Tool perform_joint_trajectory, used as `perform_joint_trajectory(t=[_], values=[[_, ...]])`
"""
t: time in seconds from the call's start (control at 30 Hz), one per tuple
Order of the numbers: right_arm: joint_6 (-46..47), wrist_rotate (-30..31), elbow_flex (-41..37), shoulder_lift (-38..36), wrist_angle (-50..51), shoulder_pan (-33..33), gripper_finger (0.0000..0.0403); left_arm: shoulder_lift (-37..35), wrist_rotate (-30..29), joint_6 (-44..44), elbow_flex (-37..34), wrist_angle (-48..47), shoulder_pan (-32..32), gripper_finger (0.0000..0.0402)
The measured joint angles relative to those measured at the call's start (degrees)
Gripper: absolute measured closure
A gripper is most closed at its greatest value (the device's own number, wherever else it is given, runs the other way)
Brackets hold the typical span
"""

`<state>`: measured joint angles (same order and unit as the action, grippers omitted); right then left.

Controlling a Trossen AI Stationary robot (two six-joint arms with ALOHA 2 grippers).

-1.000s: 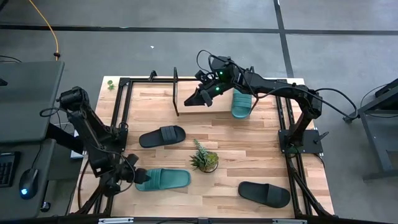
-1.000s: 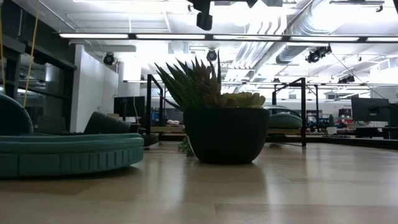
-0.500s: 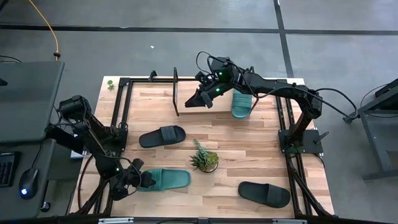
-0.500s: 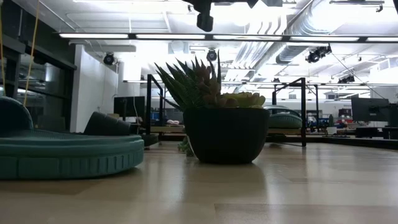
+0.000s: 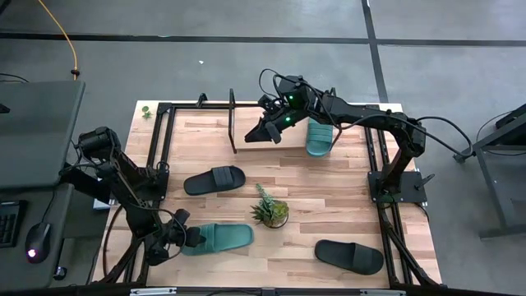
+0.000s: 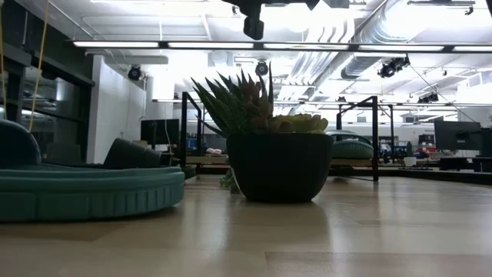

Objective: Pick and place slides into the shelf
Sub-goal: Put the blue slipper on the shelf

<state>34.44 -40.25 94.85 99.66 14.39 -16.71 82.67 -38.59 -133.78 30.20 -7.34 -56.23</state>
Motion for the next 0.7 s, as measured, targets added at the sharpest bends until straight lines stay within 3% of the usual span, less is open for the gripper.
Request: perform_joint_trajectory(t=[0.37,0.7], values=[[-0.4,0.0,0.0,0.0,0.0,0.0,0.0275,0.0,-0.5,0.5,0.0,-0.2,0.0,0.0385],[0.1,0.0,0.0,0.0,0.0,0.0,0.0275,0.0,-0.5,0.5,0.0,0.2,0.0,0.0391]])
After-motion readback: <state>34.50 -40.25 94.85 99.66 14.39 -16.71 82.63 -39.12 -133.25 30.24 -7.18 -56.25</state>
